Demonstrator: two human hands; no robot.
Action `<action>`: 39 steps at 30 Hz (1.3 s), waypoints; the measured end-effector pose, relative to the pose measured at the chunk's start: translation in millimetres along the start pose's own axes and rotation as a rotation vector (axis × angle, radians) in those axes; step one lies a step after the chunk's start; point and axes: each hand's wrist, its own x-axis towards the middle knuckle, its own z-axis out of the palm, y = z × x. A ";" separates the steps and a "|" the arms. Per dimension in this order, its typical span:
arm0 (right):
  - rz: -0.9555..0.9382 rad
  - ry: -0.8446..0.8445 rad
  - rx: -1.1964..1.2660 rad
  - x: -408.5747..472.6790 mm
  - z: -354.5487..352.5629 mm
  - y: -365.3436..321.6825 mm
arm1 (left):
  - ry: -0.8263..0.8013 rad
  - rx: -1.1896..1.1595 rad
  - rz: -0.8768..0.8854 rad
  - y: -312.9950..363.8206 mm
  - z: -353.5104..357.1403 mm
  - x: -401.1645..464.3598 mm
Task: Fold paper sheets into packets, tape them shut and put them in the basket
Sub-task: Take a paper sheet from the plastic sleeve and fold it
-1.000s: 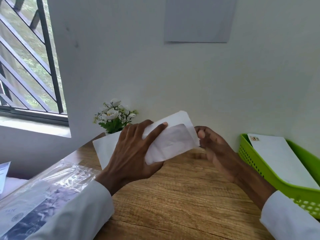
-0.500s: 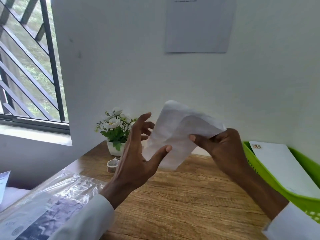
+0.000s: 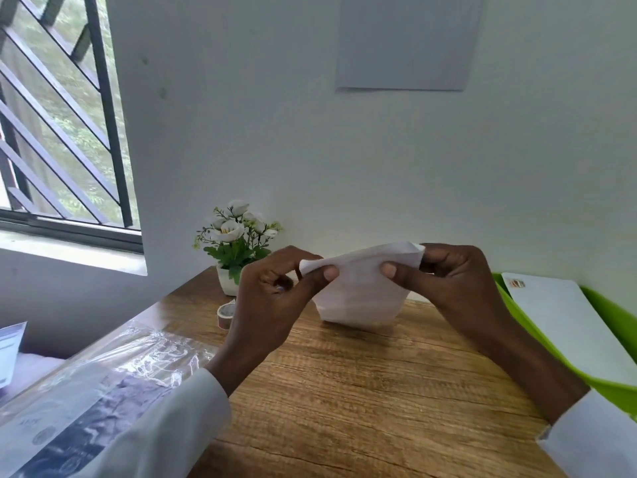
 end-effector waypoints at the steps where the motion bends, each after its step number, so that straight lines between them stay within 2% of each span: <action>1: 0.013 0.027 0.033 0.4 1.0 0.0 | 0.019 -0.033 -0.028 0.5 -0.4 0.0; 3: -0.012 0.071 0.043 1.3 1.5 0.4 | 0.061 -0.063 -0.074 3.3 -0.3 0.5; 6: -0.156 0.108 -0.101 0.7 0.2 -0.9 | 0.088 -0.052 -0.055 6.7 0.0 0.3; 10: -0.331 0.047 -0.289 0.4 3.5 -1.1 | -0.008 0.128 0.139 2.9 1.7 -3.6; 12: -0.381 0.020 -0.351 0.9 3.3 2.7 | -0.041 0.201 0.178 -1.8 3.1 -5.9; 18: -0.404 -0.040 -0.471 5.3 -6.8 14.6 | -0.060 0.221 0.157 -11.0 2.3 -6.8; 28: -0.255 -0.184 -0.597 8.1 -19.8 14.2 | -0.082 0.198 0.158 -8.3 2.0 -5.5; 32: -0.373 -0.154 -0.726 4.2 -7.7 8.8 | -0.085 0.226 0.146 -4.0 4.8 -7.7; 36: -0.505 -0.149 -0.743 -0.9 9.7 7.6 | -0.077 0.248 0.157 1.5 9.3 -10.3; 39: -0.516 -0.133 -0.728 -1.8 11.2 8.8 | -0.084 0.212 0.155 0.6 8.7 -10.3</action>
